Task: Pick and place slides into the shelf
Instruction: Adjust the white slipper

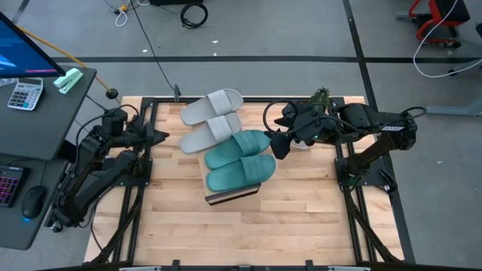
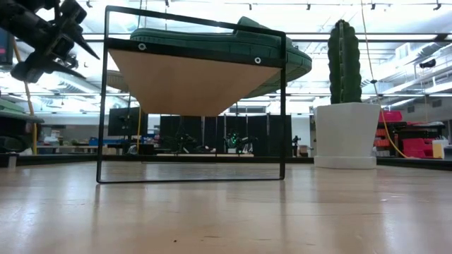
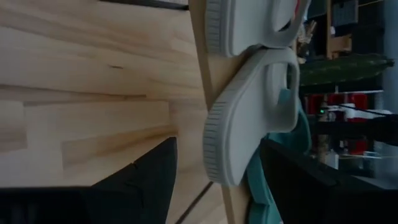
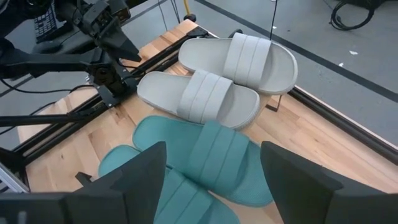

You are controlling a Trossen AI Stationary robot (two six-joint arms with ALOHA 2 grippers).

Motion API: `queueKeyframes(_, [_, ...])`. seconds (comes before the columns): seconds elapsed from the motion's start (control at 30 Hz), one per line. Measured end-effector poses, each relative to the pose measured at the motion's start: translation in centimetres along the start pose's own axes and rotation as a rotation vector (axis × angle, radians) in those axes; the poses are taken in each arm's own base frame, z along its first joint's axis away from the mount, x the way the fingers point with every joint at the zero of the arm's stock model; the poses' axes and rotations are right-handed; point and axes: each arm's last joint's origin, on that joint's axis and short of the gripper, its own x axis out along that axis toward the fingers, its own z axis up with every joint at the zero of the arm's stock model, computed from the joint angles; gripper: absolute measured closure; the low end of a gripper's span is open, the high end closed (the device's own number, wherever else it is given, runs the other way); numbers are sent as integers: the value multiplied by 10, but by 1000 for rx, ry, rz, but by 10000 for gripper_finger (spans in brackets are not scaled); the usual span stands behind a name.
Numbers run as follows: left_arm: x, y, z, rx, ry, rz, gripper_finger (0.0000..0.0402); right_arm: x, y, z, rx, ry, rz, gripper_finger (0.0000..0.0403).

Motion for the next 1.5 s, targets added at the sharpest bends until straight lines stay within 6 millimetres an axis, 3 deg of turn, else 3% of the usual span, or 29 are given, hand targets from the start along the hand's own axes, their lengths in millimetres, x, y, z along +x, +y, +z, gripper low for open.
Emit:
queueKeyframes(0.47, [11, -8, -8, 35, 229, -33, 163, 0, 0, 0, 0, 0, -1, 135])
queueKeyframes(0.8, [30, -12, -9, 95, 230, 93, 167, 0, 0, 0, 13, 0, -1, 135])
queueKeyframes(1.0, [39, -27, -6, 96, 169, 14, 157, 0, 0, 0, 15, 0, 0, 135])
queueKeyframes(1.5, [70, -38, -17, 119, 198, 84, 161, 0, 0, 0, 16, 0, 0, 135])
